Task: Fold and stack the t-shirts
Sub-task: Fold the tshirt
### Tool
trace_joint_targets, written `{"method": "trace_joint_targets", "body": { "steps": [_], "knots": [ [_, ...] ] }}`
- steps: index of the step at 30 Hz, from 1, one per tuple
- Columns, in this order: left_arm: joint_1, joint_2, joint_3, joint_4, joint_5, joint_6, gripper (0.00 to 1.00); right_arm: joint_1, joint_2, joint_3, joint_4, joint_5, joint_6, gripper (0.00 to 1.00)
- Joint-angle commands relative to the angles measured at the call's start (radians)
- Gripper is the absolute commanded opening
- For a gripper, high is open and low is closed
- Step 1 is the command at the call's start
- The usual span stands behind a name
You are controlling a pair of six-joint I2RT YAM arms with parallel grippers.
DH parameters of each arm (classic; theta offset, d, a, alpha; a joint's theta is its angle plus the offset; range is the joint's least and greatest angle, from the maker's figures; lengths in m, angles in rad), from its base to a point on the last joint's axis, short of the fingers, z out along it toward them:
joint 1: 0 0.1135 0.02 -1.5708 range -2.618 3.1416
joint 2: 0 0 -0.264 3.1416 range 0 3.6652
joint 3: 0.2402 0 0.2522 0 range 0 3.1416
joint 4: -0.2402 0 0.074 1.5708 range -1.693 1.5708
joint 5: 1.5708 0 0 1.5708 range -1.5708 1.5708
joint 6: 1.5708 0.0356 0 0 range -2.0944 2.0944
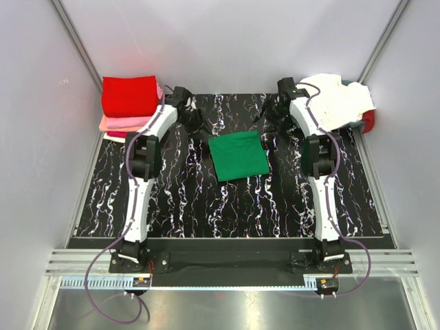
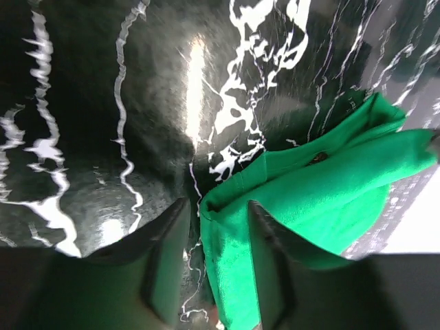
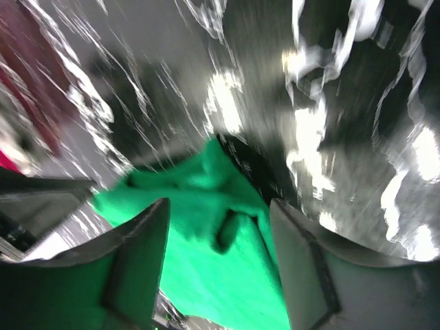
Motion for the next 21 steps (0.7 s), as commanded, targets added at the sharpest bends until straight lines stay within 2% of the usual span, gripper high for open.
{"method": "trace_joint_targets", "body": {
  "steps": [1, 3, 5, 6, 7, 9, 10, 11, 13, 15, 16, 21],
  "knots": [
    [0.033, -0.106, 0.065, 0.026, 0.082, -0.029, 0.56, -0.033, 0.020, 0.211, -0.067, -0.009, 0.006, 0.75],
    [0.041, -0.162, 0.058, 0.026, 0.051, -0.018, 0.65, -0.039, -0.001, 0.230, -0.091, 0.004, -0.021, 0.77],
    [0.042, -0.242, 0.045, 0.006, 0.007, -0.006, 0.71, -0.036, -0.101, 0.137, -0.070, 0.020, -0.041, 0.77],
    [0.041, -0.269, 0.004, 0.002, -0.003, 0.004, 0.71, -0.037, -0.150, 0.071, -0.012, 0.018, -0.047, 0.77],
    [0.038, -0.332, -0.031, 0.011, -0.009, 0.005, 0.71, -0.033, -0.259, -0.094, 0.031, 0.003, -0.047, 0.76],
    [0.012, -0.398, -0.175, 0.040, -0.029, 0.010, 0.70, -0.014, -0.371, -0.273, 0.196, -0.040, -0.044, 0.70],
    [0.000, -0.458, -0.220, 0.075, -0.035, 0.013, 0.69, -0.011, -0.452, -0.422, 0.249, -0.101, -0.037, 0.67],
    [-0.031, -0.484, -0.273, 0.096, -0.041, 0.011, 0.67, 0.001, -0.477, -0.483, 0.301, -0.144, -0.030, 0.59],
    [-0.065, -0.544, -0.394, 0.153, -0.044, -0.008, 0.64, 0.021, -0.494, -0.572, 0.387, -0.224, -0.020, 0.50],
    [-0.120, -0.572, -0.456, 0.201, -0.052, -0.038, 0.59, 0.041, -0.465, -0.577, 0.383, -0.256, -0.035, 0.38],
    [-0.138, -0.578, -0.479, 0.231, -0.055, -0.044, 0.57, 0.053, -0.428, -0.565, 0.375, -0.279, -0.040, 0.35],
    [-0.232, -0.532, -0.544, 0.303, -0.069, -0.097, 0.49, 0.069, -0.319, -0.501, 0.376, -0.324, -0.059, 0.30]
  ]
}}
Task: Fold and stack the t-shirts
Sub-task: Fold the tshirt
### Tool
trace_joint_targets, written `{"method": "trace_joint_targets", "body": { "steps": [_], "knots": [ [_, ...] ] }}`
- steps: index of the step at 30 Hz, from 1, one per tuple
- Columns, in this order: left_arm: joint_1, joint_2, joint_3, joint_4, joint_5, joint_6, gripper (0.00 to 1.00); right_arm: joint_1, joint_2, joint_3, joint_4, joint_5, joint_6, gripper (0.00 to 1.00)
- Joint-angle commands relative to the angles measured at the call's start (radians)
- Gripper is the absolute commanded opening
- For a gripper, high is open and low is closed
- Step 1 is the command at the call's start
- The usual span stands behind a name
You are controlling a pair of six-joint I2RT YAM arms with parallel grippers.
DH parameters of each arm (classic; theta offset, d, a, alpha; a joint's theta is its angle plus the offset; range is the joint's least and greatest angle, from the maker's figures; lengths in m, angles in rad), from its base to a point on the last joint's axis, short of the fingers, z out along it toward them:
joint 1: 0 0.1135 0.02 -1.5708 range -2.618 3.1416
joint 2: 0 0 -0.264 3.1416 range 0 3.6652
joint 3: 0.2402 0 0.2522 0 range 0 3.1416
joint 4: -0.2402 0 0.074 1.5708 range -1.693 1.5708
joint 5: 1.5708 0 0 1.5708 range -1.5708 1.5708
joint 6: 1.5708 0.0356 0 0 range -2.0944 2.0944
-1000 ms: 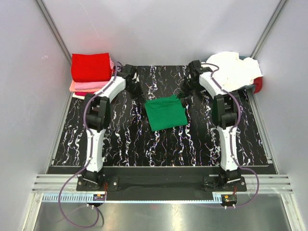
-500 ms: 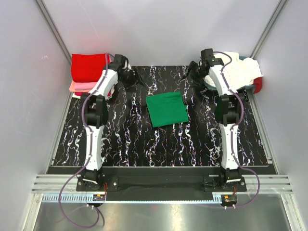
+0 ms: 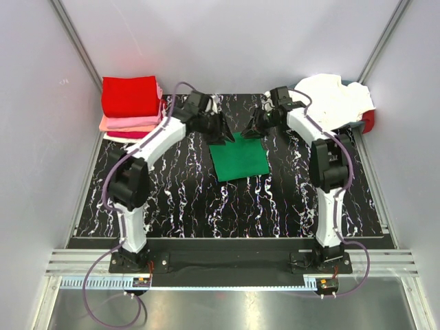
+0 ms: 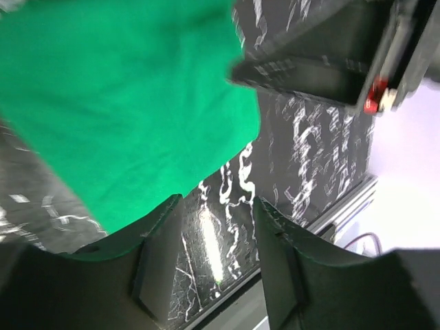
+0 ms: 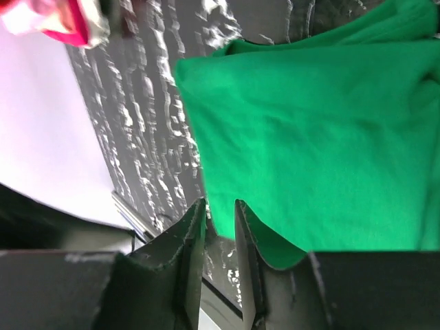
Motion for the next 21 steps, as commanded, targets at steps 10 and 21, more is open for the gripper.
{"method": "trace_joint_targets", "body": {
  "steps": [10, 21],
  "knots": [
    [-0.051, 0.173, -0.095, 0.130, -0.029, -0.052, 0.43, -0.081, 0.399, 0.402, -0.065, -0.131, -0.049, 0.27],
    [-0.051, 0.067, -0.414, 0.211, -0.066, -0.013, 0.39, -0.141, 0.484, 0.394, 0.030, -0.323, 0.002, 0.24]
  ]
}}
